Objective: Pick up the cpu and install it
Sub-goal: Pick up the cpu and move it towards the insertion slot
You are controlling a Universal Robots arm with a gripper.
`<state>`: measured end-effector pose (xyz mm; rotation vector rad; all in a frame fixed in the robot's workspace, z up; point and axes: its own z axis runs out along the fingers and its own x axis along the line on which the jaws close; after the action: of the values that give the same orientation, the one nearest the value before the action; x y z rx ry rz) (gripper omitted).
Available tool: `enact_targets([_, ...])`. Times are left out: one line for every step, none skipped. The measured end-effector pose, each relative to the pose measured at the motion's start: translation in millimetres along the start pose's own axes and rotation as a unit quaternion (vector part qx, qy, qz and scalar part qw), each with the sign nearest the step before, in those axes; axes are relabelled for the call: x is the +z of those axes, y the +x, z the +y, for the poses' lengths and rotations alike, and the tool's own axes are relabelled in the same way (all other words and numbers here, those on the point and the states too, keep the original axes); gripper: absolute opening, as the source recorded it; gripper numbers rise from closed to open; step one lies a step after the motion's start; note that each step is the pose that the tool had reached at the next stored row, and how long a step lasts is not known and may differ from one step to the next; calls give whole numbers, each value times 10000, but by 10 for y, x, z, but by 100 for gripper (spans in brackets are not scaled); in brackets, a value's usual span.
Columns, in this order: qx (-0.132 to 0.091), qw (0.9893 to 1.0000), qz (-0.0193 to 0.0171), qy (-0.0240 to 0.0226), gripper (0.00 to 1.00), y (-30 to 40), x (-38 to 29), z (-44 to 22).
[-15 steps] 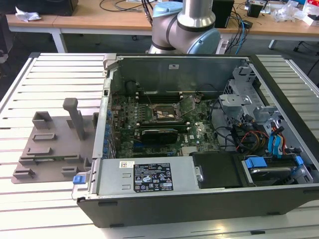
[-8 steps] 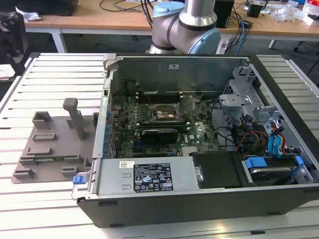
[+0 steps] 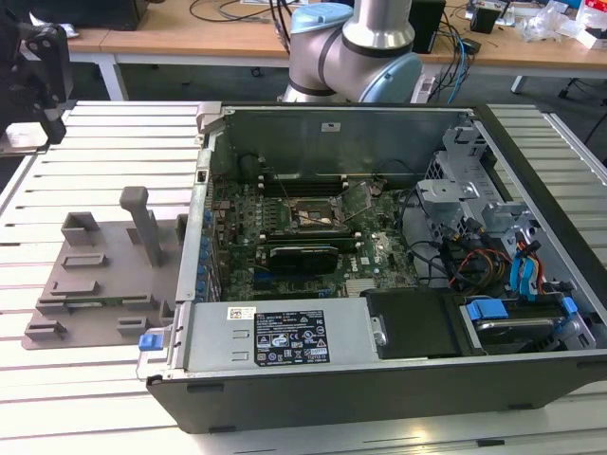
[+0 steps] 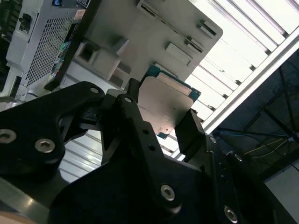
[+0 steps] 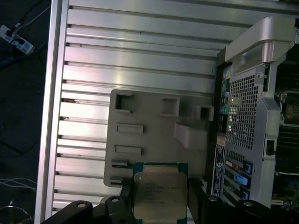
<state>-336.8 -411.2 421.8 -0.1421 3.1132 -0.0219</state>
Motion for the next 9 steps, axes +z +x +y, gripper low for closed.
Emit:
enact_targets([0, 10000, 0, 0, 55, -37, 1, -3])
enact_targets([0, 10000, 0, 0, 55, -84, 2, -8])
enact_targets([0, 10000, 0, 0, 55, -106, 3, -10])
enact_targets([0, 10000, 0, 0, 55, -126, 3, -12])
enact_targets([0, 10000, 0, 0, 55, -140, 4, -13])
enact_targets([0, 10000, 0, 0, 55, -170, 4, -16])
enact_targets([0, 10000, 0, 1, 55, -195, 5, -18])
enact_targets([0, 10000, 0, 1, 55, -213, 5, -20])
enact_targets([0, 10000, 0, 0, 55, -230, 6, -21])
